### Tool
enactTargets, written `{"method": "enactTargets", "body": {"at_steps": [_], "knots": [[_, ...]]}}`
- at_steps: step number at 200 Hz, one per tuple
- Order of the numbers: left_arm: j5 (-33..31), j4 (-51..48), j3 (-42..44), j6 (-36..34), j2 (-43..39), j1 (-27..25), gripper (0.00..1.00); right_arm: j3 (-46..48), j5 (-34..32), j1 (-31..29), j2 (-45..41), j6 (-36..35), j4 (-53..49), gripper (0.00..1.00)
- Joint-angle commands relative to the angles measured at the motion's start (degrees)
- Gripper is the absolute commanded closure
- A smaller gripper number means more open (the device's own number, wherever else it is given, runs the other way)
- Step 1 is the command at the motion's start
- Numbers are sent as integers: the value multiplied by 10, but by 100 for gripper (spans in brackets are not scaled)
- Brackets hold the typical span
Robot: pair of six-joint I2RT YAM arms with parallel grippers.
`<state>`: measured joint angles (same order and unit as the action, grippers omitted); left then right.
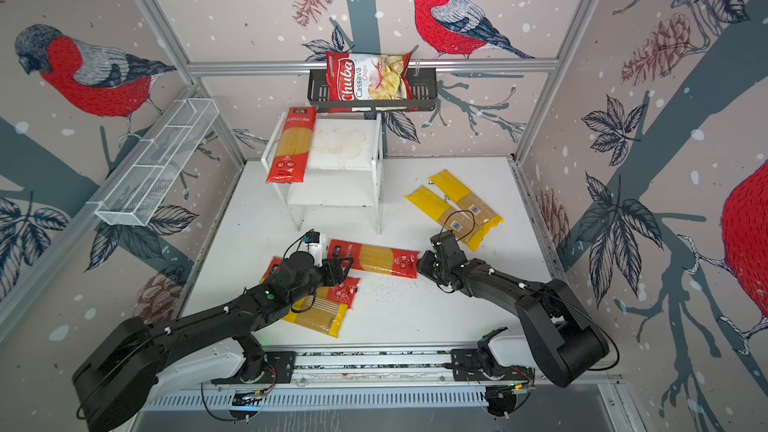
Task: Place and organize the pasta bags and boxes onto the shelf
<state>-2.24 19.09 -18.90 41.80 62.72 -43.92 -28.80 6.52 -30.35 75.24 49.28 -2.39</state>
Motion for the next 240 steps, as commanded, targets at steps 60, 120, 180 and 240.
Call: {"method": "enactTargets", "body": {"at_steps": [60, 120, 180, 240], "knots": [[-14, 101, -25, 44, 113, -108, 29, -138, 12, -12, 94, -112, 18, 44], [23, 170, -35, 68, 210, -118, 30, -255, 46, -23, 222, -140, 22, 43], [23, 211, -29, 102, 268, -111, 31, -199, 126, -41, 246, -124, 44, 43], [41, 255, -32, 124, 305, -67, 39, -125, 159, -69, 184, -118, 17, 43]]}}
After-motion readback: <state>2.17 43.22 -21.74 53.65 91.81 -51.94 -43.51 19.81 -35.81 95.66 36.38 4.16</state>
